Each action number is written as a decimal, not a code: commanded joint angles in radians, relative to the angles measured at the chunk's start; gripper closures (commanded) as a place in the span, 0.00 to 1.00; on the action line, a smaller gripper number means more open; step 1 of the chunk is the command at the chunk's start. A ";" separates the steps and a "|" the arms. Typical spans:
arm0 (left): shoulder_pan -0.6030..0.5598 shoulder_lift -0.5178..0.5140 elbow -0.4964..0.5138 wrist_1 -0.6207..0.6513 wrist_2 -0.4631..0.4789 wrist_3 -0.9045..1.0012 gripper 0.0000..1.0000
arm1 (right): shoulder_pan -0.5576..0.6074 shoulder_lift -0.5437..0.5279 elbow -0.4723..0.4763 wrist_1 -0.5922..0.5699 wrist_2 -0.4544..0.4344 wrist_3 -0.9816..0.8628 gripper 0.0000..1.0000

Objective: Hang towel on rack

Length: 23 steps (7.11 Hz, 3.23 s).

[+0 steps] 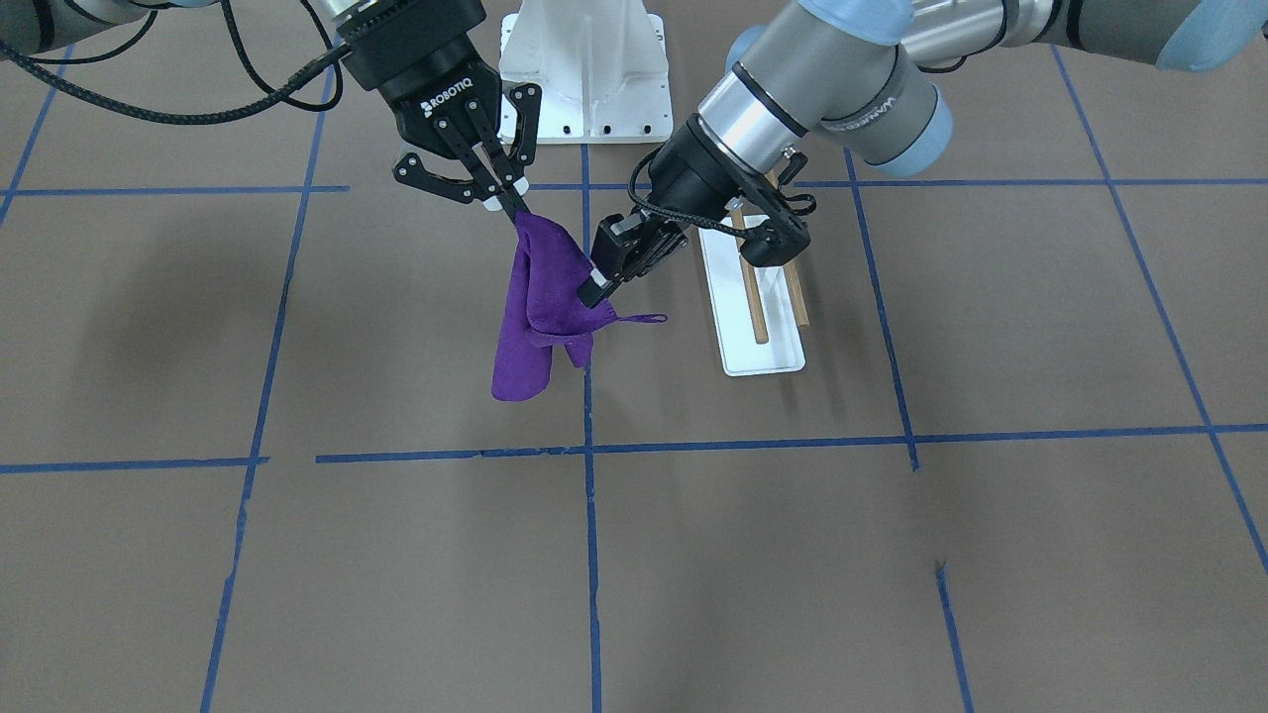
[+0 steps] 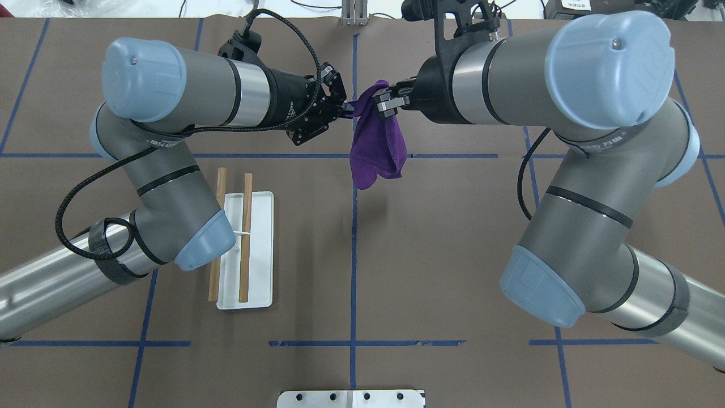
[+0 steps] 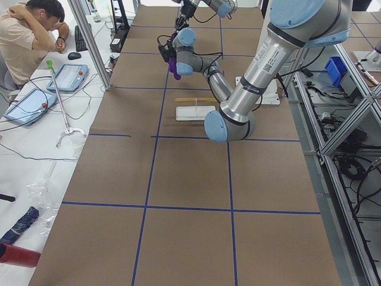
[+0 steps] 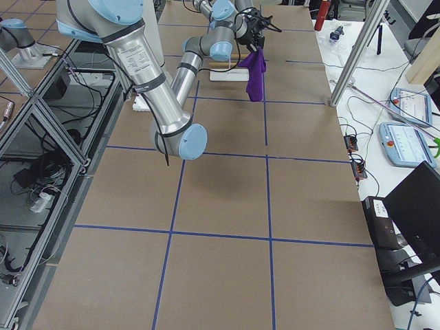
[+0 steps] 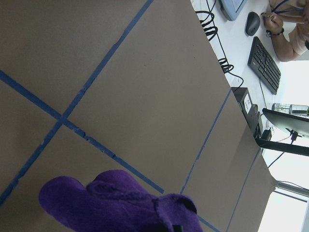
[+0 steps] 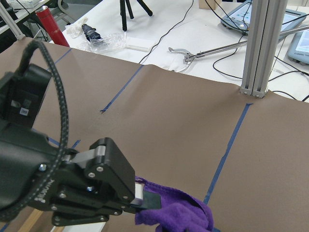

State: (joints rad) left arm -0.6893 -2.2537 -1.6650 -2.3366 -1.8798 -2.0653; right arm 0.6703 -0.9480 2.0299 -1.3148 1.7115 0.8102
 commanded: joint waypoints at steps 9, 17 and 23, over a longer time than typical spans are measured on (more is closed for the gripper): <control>-0.096 0.503 -0.274 -0.067 -0.233 0.679 1.00 | 0.306 -0.276 -0.008 -0.488 0.279 -0.428 0.00; -0.277 0.654 -0.144 -0.178 -0.358 1.043 0.00 | 0.660 -0.589 -0.077 -0.481 0.287 -0.852 0.00; -0.743 0.642 -0.078 0.468 -0.358 2.055 0.00 | 0.825 -0.662 -0.263 -0.481 0.583 -0.911 0.00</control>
State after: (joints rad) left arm -1.3143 -1.5973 -1.7416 -2.0406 -2.2400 -0.1571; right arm 1.4791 -1.5804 1.7801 -1.7977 2.2737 -0.1041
